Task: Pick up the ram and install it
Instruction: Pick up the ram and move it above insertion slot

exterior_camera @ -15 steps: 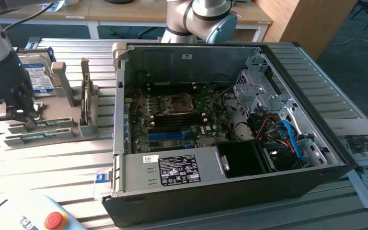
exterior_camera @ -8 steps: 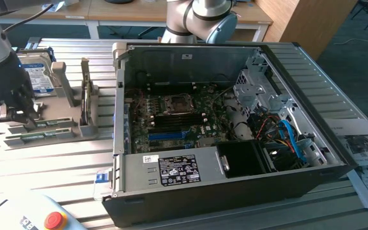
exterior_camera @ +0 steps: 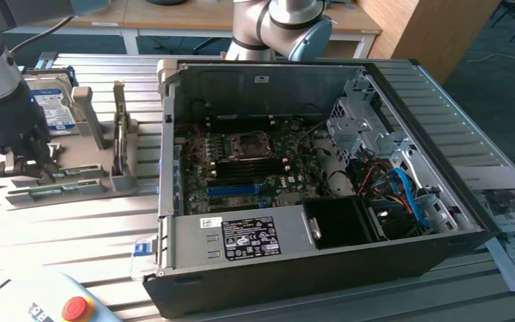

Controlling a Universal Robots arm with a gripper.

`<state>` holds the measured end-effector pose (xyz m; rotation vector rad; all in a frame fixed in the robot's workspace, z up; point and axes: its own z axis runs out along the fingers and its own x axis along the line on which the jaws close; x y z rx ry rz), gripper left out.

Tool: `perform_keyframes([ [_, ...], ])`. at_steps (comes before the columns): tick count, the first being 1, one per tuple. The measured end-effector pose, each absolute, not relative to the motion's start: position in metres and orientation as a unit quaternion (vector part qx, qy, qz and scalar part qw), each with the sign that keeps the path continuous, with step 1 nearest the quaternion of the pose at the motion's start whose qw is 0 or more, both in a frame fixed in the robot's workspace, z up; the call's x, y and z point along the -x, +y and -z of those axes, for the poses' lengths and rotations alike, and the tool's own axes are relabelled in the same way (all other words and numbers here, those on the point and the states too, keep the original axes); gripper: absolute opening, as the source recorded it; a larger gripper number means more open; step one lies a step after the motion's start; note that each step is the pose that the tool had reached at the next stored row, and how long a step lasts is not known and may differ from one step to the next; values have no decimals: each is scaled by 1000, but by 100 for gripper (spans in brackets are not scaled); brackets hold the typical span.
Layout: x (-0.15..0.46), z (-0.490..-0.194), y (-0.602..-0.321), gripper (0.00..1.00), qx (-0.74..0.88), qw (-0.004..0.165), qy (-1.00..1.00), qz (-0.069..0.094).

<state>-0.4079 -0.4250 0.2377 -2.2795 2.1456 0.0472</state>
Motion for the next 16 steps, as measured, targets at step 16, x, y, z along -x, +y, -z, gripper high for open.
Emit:
perform_keyframes([
  [16, 408, -228, -425, 31, 728, 5, 685, -15],
])
